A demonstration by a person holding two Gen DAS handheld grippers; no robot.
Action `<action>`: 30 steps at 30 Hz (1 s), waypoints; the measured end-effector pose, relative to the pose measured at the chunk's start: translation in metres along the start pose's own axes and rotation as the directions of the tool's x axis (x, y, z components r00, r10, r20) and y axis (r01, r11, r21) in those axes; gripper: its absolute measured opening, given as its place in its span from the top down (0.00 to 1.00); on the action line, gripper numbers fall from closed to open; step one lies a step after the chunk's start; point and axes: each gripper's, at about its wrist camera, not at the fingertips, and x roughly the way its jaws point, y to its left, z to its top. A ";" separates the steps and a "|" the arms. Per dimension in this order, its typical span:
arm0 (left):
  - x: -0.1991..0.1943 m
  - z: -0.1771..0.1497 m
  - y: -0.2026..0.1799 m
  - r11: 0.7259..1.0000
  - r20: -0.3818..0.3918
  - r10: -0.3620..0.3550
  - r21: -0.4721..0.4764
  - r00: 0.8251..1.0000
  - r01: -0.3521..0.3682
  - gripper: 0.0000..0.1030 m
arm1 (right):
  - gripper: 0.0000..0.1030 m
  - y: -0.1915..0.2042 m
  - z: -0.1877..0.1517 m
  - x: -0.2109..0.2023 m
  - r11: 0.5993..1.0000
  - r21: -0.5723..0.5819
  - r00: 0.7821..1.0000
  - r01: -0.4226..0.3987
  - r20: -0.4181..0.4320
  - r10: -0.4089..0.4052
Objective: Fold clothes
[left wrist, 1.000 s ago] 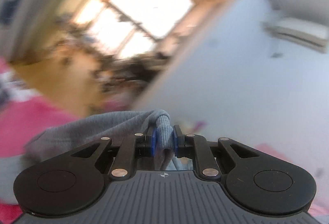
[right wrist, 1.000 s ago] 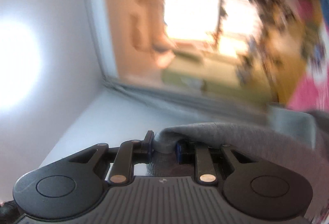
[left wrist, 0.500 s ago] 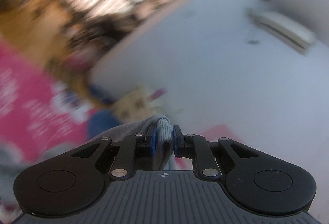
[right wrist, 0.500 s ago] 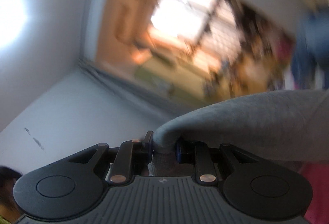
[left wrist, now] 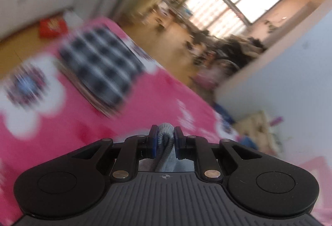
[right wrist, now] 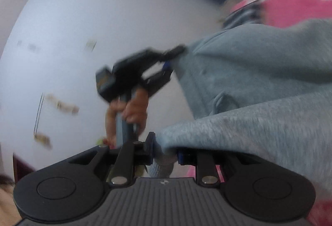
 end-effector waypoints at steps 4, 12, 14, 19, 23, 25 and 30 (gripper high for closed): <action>0.015 0.037 0.039 0.984 0.016 0.156 0.084 0.988 -0.157 0.74 | 0.69 -0.025 -0.004 0.092 0.997 -0.032 0.992 0.068 -0.104 -0.071; 0.027 -0.005 0.136 0.924 -0.107 0.368 -0.067 0.924 -0.376 0.46 | 0.28 -0.126 -0.049 0.186 0.924 0.057 0.845 0.379 -0.429 -0.320; 0.014 -0.031 0.144 0.926 -0.134 0.353 -0.090 0.926 -0.366 0.40 | 0.28 -0.129 -0.048 0.165 0.932 0.097 0.865 0.349 -0.415 -0.281; -0.011 -0.100 0.151 0.929 -0.218 0.284 -0.178 0.934 -0.324 0.35 | 0.26 -0.107 -0.028 0.088 0.955 0.063 0.894 0.290 -0.374 -0.247; -0.013 -0.168 0.147 0.915 -0.300 0.189 -0.293 0.935 -0.279 0.34 | 0.26 -0.092 -0.002 0.009 0.944 0.082 0.913 0.320 -0.294 -0.284; -0.010 -0.196 0.145 0.893 -0.302 0.170 -0.356 0.938 -0.276 0.34 | 0.26 -0.088 0.007 -0.031 0.928 0.126 0.922 0.351 -0.221 -0.319; -0.005 -0.242 0.146 0.808 -0.232 0.162 -0.526 0.959 -0.264 0.33 | 0.24 -0.070 0.036 -0.100 0.914 0.095 0.919 0.395 -0.049 -0.392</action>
